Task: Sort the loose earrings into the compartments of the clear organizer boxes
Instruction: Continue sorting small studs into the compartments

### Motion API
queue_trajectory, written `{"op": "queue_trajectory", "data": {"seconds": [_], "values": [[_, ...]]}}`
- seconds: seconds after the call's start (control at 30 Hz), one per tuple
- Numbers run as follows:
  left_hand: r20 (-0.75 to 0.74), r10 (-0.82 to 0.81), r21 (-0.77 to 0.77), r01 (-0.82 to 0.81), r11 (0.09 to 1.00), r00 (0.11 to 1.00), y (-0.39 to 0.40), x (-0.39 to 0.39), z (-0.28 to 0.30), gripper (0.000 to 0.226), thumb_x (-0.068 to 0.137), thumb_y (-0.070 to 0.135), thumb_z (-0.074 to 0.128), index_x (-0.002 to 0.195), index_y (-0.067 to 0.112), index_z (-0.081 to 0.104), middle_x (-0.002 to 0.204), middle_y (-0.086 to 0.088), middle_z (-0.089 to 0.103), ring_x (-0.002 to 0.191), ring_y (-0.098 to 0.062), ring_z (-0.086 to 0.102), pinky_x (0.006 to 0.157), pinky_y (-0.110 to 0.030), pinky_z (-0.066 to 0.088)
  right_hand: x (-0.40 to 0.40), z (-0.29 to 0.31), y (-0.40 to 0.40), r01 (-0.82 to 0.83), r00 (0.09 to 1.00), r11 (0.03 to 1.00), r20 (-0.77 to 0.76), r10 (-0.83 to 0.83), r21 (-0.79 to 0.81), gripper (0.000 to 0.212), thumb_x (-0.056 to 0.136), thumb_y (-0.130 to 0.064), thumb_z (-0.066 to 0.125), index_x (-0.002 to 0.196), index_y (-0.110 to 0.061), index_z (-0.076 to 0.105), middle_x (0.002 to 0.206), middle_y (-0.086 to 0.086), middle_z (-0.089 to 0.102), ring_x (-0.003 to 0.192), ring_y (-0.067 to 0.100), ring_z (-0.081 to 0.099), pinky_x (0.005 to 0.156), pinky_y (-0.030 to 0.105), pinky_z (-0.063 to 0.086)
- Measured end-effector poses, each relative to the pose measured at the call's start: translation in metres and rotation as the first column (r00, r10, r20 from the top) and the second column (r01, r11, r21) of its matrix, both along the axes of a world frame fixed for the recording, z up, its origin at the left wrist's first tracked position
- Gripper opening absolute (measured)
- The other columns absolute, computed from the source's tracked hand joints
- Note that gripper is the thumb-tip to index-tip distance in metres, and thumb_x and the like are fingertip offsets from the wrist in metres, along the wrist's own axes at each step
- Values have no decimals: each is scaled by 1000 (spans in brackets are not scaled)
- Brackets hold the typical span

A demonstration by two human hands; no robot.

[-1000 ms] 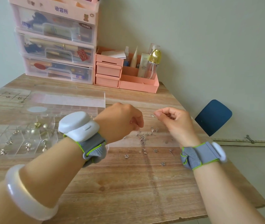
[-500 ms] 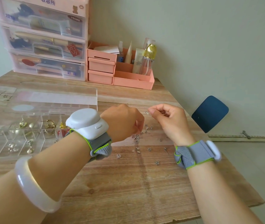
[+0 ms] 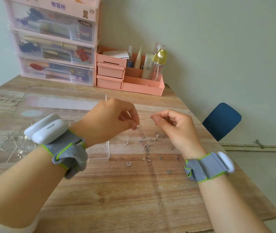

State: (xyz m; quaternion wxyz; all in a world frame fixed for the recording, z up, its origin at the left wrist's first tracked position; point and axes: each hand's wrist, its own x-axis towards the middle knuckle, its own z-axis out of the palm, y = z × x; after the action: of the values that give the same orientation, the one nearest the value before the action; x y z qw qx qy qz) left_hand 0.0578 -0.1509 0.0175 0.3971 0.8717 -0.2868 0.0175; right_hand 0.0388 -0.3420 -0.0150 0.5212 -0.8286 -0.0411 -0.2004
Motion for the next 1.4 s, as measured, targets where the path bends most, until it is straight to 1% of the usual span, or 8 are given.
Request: {"op": "queue_trajectory", "data": {"seconds": [0.17, 0.27, 0.5, 0.67, 0.9, 1.03, 1.17, 1.4], "values": [[-30, 10, -69, -12, 998, 999, 7, 4, -7, 11, 81, 17, 65, 75, 26, 64, 75, 10, 69, 74, -1, 63, 71, -15, 50, -3, 0, 4, -56, 998, 998, 19, 56, -25, 6, 83, -16, 67, 79, -19, 71, 78, 9, 69, 68, 11, 56, 66, 23, 47], [-24, 23, -102, -25, 994, 999, 9, 4, -10, 11, 84, 18, 61, 77, 26, 61, 78, 11, 66, 77, -2, 59, 68, -6, 42, -7, 0, 7, -119, 993, 989, 7, 120, -85, 5, 82, -16, 68, 81, -19, 71, 81, 4, 71, 70, 9, 55, 69, 23, 46], [-15, 6, -128, -8, 992, 1000, 4, 4, -14, 10, 89, 23, 55, 80, 28, 55, 77, 15, 55, 68, -2, 48, 62, -7, 38, -11, 1, 16, -218, 976, 961, -39, 215, -170, 4, 76, -21, 73, 79, -22, 72, 67, -5, 64, 59, 1, 46, 60, 14, 38], [-39, -28, -164, 21, 986, 999, 2, 3, -13, 11, 88, 28, 55, 78, 29, 54, 78, 12, 56, 73, -6, 49, 62, -13, 39, -12, 3, 18, -233, 972, 964, -2, 234, -125, 10, 70, -33, 72, 75, -24, 72, 74, 10, 69, 64, 22, 52, 64, 33, 44], [-76, -62, -245, 41, 969, 995, 0, 2, -14, 8, 86, 25, 58, 79, 23, 60, 88, -4, 65, 87, -21, 56, 69, -17, 41, -14, 5, 22, -256, 966, 961, 5, 258, -103, 15, 67, -35, 73, 74, -23, 71, 73, 12, 67, 63, 15, 51, 61, 31, 43], [-67, -60, -260, 41, 965, 996, 0, 2, -13, 7, 85, 24, 59, 80, 20, 62, 82, 0, 63, 76, -11, 53, 67, -7, 39, -13, 3, 24, -247, 968, 964, 12, 249, -96, 13, 70, -34, 76, 74, -22, 71, 74, 15, 66, 62, 26, 53, 58, 40, 42], [-40, -35, -255, 24, 967, 999, 1, 3, -14, 6, 85, 22, 61, 81, 19, 64, 86, 0, 66, 81, -14, 57, 70, -9, 40, -13, 2, 22, -241, 970, 968, 17, 242, -76, 13, 74, -33, 72, 72, -21, 70, 72, 18, 65, 60, 20, 51, 57, 34, 41], [54, -39, -133, 46, 990, 998, 2, 2, -15, 7, 86, 23, 58, 80, 26, 60, 81, 10, 62, 76, -2, 52, 70, -6, 37, -15, 4, 23, -238, 970, 969, 42, 241, -73, 14, 72, -33, 70, 71, -20, 69, 69, 16, 66, 59, 16, 52, 56, 28, 42]]}}
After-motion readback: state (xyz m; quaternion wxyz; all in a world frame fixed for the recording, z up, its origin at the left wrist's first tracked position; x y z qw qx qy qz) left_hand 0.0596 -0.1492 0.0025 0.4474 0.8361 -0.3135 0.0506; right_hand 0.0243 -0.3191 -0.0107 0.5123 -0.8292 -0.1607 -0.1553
